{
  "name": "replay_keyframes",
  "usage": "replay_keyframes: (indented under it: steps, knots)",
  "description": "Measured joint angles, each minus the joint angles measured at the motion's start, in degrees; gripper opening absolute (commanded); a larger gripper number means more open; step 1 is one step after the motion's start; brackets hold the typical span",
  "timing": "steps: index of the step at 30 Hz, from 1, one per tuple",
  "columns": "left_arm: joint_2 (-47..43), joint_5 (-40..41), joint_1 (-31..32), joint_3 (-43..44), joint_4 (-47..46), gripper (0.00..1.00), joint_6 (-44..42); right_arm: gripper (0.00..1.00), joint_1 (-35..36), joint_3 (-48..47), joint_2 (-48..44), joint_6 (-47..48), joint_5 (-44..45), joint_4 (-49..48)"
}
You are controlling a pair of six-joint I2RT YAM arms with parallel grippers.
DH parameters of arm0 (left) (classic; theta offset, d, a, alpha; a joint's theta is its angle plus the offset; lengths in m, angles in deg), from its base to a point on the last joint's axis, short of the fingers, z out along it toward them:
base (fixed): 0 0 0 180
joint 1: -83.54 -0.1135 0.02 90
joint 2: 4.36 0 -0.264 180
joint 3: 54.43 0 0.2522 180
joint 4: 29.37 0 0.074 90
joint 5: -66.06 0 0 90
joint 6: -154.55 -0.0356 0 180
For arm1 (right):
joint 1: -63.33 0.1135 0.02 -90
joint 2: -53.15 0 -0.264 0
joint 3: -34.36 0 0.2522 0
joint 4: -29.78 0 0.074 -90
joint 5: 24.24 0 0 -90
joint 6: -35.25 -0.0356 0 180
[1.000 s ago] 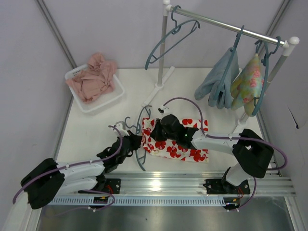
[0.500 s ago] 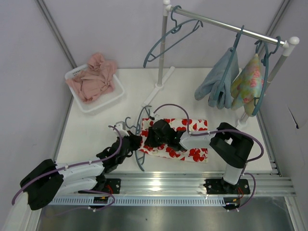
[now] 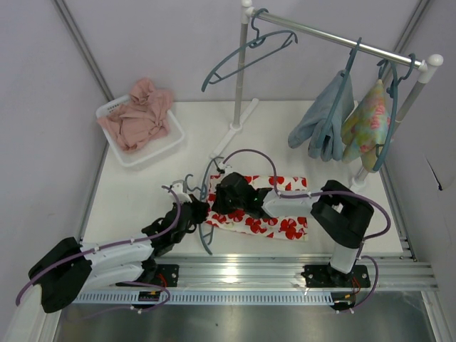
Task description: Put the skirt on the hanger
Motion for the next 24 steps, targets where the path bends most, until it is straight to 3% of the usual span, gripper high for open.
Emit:
replay_keyframes:
  steps: [9, 15, 24]
  knots:
    - [1.0, -1.5, 0.0, 3.1, 2.4, 0.0, -3.8, 0.0, -5.5, 0.0, -15.4, 1.4, 9.0, 17.3]
    - [2.9, -1.9, 0.2, 5.1, 3.4, 0.0, -4.0, 0.0, -9.5, 6.7, -26.4, 1.7, 16.5, 23.8]
    - [4.5, -1.6, 2.2, 7.0, 4.8, 0.0, -4.5, 0.0, -11.4, 19.1, -28.9, -0.3, 18.8, 29.4]
